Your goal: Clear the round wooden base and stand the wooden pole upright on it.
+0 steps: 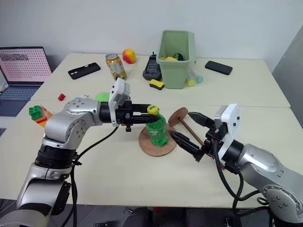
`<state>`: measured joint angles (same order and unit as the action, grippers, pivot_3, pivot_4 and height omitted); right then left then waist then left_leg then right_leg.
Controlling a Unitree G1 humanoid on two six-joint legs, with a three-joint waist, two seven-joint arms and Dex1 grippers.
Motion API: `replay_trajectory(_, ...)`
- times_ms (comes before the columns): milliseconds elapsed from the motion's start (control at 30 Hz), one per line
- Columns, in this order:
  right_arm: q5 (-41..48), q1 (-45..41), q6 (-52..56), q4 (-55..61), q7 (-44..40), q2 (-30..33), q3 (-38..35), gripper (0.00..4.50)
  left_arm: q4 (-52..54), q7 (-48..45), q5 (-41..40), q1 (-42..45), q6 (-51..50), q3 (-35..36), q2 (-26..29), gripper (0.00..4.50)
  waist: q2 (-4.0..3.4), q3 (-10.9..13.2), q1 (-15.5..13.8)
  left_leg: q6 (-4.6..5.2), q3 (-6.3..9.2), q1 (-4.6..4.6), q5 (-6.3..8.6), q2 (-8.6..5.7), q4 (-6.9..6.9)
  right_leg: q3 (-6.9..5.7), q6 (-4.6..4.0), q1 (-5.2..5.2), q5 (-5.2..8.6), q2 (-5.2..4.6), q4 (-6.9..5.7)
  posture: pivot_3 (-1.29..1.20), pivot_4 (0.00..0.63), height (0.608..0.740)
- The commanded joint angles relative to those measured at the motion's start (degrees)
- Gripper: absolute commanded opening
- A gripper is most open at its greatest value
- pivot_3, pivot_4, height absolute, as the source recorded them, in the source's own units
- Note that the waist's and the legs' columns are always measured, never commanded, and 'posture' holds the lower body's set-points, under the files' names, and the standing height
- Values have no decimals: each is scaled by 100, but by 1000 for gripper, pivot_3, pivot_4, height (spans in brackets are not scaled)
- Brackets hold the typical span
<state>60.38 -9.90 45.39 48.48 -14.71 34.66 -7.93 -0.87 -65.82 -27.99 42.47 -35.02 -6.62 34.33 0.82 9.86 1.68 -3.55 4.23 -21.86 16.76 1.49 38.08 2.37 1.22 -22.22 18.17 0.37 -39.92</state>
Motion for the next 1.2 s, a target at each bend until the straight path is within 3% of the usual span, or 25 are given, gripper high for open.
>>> replay_trajectory(33,176,-130,-107,101,123,-52,3,4500,213,-43,-122,5,-187,102,87,1492,0,0,0,0,0,0,0,-1,0,0,0,0,0,0,0,0,150,740)
replay_trajectory(267,297,-90,-157,241,188,-77,131,4500,608,-43,-682,307,-1240,634,750,1477,0,1,11,0,3,-4,0,4,-1,-1,0,-6,0,3,0,0,150,740)
replay_trajectory(433,248,-363,-198,0,126,-107,203,4500,-646,145,-257,1084,-698,856,985,1477,5,6,7,0,7,-5,0,6,1,-9,-1,-9,0,10,-5,0,150,740)
replay_trajectory(767,738,-1048,40,-235,274,39,228,4500,-3618,2330,1183,1627,2176,1070,-349,1477,19,13,-26,0,5,-13,0,4,2,-8,-1,-11,0,-3,3,0,150,740)
replay_trajectory(967,643,-936,89,-203,304,200,248,4500,-5192,2724,1588,2113,3345,1102,-724,1477,47,27,-21,-1,12,-65,-1,0,19,-20,-1,-48,-1,-8,-5,0,150,740)
replay_trajectory(1167,594,-775,29,-129,376,203,207,4500,-6143,2779,1795,2517,3869,1075,-843,1477,48,27,-3,1,5,-97,0,-7,53,-18,-2,-88,-1,-6,-44,0,150,740)
replay_trajectory(1200,586,-755,23,-119,393,204,205,4500,-6211,2716,1782,2558,3876,1100,-864,1817,48,27,-2,1,5,-102,0,-7,63,-19,-2,-94,-1,-4,-56,0,150,740)
